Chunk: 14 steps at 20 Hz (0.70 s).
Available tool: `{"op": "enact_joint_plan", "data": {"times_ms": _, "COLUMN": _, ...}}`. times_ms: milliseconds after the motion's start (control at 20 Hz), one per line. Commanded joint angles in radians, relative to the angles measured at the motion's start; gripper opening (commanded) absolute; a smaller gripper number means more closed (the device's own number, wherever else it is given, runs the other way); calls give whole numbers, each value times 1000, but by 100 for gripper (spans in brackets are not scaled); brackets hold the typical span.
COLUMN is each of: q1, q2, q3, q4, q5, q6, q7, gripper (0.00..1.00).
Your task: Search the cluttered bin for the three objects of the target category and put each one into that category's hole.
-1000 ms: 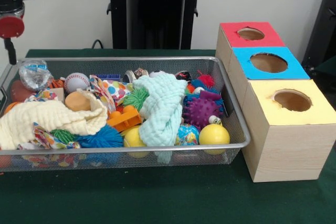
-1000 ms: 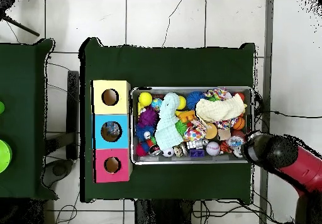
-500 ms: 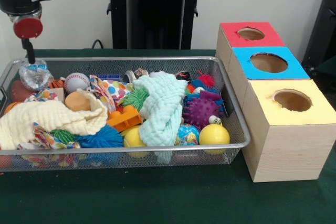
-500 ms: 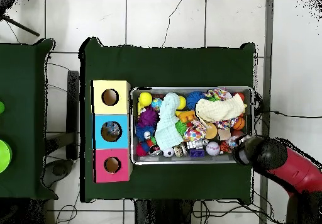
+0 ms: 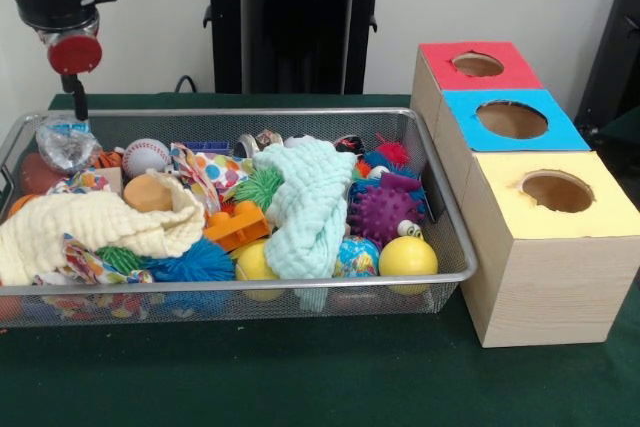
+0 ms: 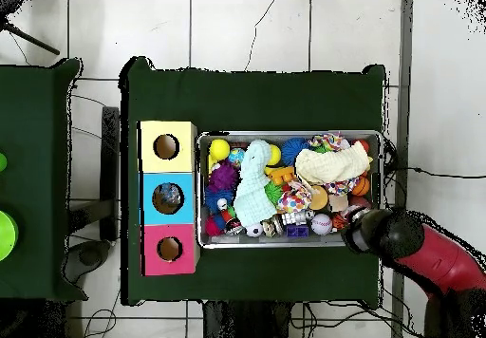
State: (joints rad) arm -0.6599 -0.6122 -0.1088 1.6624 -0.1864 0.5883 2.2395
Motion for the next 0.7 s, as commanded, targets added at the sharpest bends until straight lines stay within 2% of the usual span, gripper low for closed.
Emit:
{"op": "enact_joint_plan", "data": {"times_ms": 50, "q1": -6, "q2": 26, "q3": 65, "q4": 63, "q5": -47, "q6": -55, "q7": -19, "gripper": 100}}
{"op": "enact_joint_plan", "data": {"times_ms": 700, "q1": -18, "q2": 76, "q3": 87, "q4": -5, "q5": -58, "q6": -85, "q7": -48, "gripper": 100}}
